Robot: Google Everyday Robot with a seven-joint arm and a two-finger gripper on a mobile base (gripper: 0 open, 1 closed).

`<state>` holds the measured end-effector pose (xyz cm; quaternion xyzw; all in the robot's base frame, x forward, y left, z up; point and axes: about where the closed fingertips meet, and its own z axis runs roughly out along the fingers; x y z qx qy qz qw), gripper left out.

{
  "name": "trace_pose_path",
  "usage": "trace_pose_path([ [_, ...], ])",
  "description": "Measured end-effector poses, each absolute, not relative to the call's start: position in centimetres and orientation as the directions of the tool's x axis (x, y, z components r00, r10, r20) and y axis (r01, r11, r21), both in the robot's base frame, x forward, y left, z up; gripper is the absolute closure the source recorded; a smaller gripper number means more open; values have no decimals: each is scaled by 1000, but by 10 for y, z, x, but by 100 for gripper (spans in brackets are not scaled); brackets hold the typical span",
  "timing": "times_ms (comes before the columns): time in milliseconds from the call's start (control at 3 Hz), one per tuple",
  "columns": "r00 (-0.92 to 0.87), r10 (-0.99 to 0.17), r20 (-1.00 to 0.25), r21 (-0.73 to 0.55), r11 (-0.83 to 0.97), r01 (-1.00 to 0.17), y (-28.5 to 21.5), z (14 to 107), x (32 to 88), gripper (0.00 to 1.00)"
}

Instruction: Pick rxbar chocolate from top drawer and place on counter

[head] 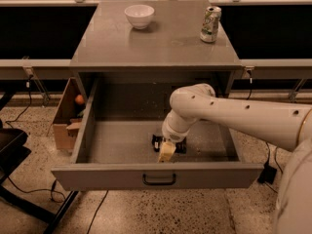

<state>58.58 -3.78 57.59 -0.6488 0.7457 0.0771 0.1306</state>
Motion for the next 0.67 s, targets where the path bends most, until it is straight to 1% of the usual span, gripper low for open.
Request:
trace_pose_path([
  [333, -124, -948, -295, -55, 146, -988, -38, 576, 586, 49],
  [667, -124, -948, -295, -54, 146, -988, -38, 576, 586, 48],
])
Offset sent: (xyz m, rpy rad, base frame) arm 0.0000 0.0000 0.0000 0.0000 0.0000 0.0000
